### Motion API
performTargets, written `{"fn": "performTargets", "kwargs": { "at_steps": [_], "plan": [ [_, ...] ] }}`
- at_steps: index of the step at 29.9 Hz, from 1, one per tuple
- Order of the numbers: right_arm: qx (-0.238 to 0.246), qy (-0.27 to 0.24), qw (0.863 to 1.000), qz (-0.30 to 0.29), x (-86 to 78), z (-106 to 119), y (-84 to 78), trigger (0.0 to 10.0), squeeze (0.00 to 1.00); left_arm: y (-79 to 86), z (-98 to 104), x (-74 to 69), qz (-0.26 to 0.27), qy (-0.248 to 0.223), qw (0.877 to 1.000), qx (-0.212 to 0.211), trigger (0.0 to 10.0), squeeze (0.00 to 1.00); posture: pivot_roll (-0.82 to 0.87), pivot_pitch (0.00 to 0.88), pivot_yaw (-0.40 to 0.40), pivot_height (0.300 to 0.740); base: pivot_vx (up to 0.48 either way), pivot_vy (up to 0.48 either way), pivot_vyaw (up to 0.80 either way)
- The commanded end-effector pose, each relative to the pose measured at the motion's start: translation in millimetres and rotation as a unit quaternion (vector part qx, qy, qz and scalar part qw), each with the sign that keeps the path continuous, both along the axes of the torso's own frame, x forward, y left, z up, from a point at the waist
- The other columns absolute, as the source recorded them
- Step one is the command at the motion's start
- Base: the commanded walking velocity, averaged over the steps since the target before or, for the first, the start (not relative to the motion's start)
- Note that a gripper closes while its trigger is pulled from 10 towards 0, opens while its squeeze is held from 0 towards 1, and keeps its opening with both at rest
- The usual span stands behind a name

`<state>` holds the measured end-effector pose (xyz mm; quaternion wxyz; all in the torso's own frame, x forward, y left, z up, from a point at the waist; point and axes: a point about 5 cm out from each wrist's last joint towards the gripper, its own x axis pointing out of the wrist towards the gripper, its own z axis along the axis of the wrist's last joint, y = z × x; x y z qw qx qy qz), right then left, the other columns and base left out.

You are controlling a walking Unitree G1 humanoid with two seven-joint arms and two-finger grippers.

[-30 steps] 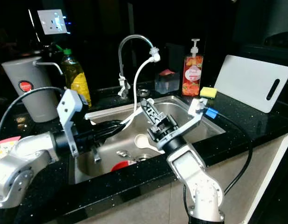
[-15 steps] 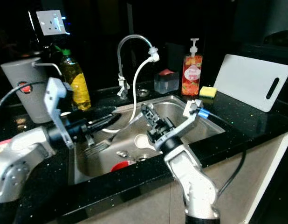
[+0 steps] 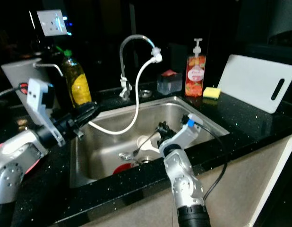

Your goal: Kitchen organization

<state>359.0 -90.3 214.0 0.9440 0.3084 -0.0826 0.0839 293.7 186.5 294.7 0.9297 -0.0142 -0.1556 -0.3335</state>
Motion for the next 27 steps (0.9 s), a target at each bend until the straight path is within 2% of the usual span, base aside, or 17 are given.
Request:
{"fn": "performTargets", "kwargs": {
  "at_steps": [1, 2, 5, 6, 7, 10, 12, 14, 15, 16, 19, 20, 21, 23, 25, 26, 27],
  "plan": [
    [-0.026, -0.014, 1.000, 0.000, 0.3, 2.9, 7.5, 10.0, 1.00, 1.0, -0.3, -2.5, 0.003, -0.003, 1.000, -0.005, 10.0, 0.00, -0.02, 0.000, 0.028, 0.740, 0.000, 0.000, 0.00],
    [-0.053, -0.026, 0.998, 0.000, 0.0, 3.9, 9.5, 10.0, 1.00, 1.3, -0.9, -2.8, 0.004, -0.002, 1.000, -0.006, 10.0, 0.00, -0.02, 0.000, 0.028, 0.740, 0.000, 0.000, 0.00],
    [-0.067, -0.055, 0.996, 0.024, -3.0, 10.2, 14.9, 10.0, 1.00, 1.5, -3.0, -2.3, 0.009, 0.001, 1.000, -0.005, 10.0, 0.00, -0.02, 0.000, 0.028, 0.740, 0.000, 0.000, 0.00],
    [-0.069, -0.077, 0.994, 0.037, -5.3, 16.1, 17.4, 10.0, 0.25, 1.4, -4.3, -1.9, 0.012, 0.002, 1.000, -0.004, 10.0, 0.00, -0.02, 0.000, 0.028, 0.740, 0.000, 0.000, 0.00],
    [-0.059, -0.096, 0.993, 0.045, -8.6, 23.7, 17.5, 10.0, 0.00, 1.8, -5.6, -1.1, 0.018, 0.005, 1.000, -0.004, 10.0, 0.00, -0.02, 0.000, 0.030, 0.740, 0.000, 0.000, 0.00],
    [-0.038, -0.123, 0.990, 0.051, -14.3, 35.1, 15.3, 10.0, 0.00, 3.9, -7.8, 0.4, 0.032, 0.009, 0.999, -0.004, 10.0, 0.00, -0.02, 0.000, 0.030, 0.740, 0.000, 0.000, 0.00],
    [-0.027, -0.139, 0.989, 0.050, -24.0, 43.2, 9.6, 10.0, 0.00, 11.5, -11.3, 7.6, 0.080, 0.022, 0.997, -0.004, 10.0, 0.00, -0.02, 0.000, 0.030, 0.740, 0.000, 0.000, 0.00],
    [-0.027, -0.139, 0.989, 0.050, -24.0, 43.2, 9.6, 10.0, 0.00, 11.5, -11.3, 7.6, 0.080, 0.022, 0.997, -0.004, 10.0, 0.00, -0.02, 0.000, 0.030, 0.740, 0.000, 0.000, 0.00],
    [-0.045, -0.141, 0.988, 0.045, -28.8, 42.4, 8.0, 10.0, 0.00, 17.5, -12.9, 12.4, 0.113, 0.029, 0.993, -0.008, 10.0, 0.00, -0.02, 0.000, 0.032, 0.740, 0.000, 0.000, 0.00],
    [-0.095, -0.132, 0.986, 0.035, -32.6, 35.3, 8.2, 10.0, 0.00, 25.4, -14.3, 17.2, 0.151, 0.038, 0.988, -0.014, 10.0, 0.00, -0.03, 0.000, 0.034, 0.740, 0.000, 0.000, 0.00],
    [-0.123, -0.117, 0.985, 0.024, -35.7, 25.2, 7.6, 10.0, 0.00, 34.7, -16.9, 22.2, 0.195, 0.052, 0.979, -0.013, 10.0, 0.00, -0.02, 0.000, 0.029, 0.740, 0.000, 0.000, 0.00],
    [-0.141, -0.093, 0.986, 0.010, -37.4, 14.5, 4.7, 10.0, 0.00, 46.0, -22.5, 28.2, 0.255, 0.075, 0.964, 0.003, 10.0, 0.00, -0.02, 0.000, 0.026, 0.740, 0.000, 0.000, 0.00],
    [-0.141, -0.093, 0.986, 0.010, -37.4, 14.5, 4.7, 10.0, 0.00, 46.0, -22.5, 28.2, 0.255, 0.075, 0.964, 0.003, 10.0, 0.00, -0.02, 0.000, 0.026, 0.740, 0.000, 0.000, 0.00],
    [-0.136, -0.068, 0.988, -0.007, -38.6, 4.9, -1.4, 10.0, 0.00, 68.2, -35.2, 33.9, 0.350, 0.128, 0.927, 0.036, 10.0, 0.00, -0.01, 0.000, 0.026, 0.740, 0.000, 0.000, 0.00],
    [-0.136, -0.068, 0.988, -0.007, -38.6, 4.9, -1.4, 10.0, 0.00, 68.2, -35.2, 33.9, 0.350, 0.128, 0.927, 0.036, 10.0, 0.00, -0.01, 0.000, 0.026, 0.740, 0.000, 0.000, 0.00],
    [-0.125, -0.063, 0.990, -0.013, -38.0, 4.7, -5.3, 10.0, 0.00, 83.5, -40.7, 32.8, 0.392, 0.160, 0.906, 0.031, 10.0, 0.00, 0.00, 0.000, 0.030, 0.740, 0.000, 0.000, 0.00],
    [-0.122, -0.062, 0.991, -0.013, -38.2, 5.4, -6.3, 10.0, 0.00, 86.6, -41.3, 32.2, 0.398, 0.165, 0.902, 0.027, 10.0, 0.00, 0.00, 0.000, 0.030, 0.740, 0.000, 0.000, 0.00]
  ]
}}
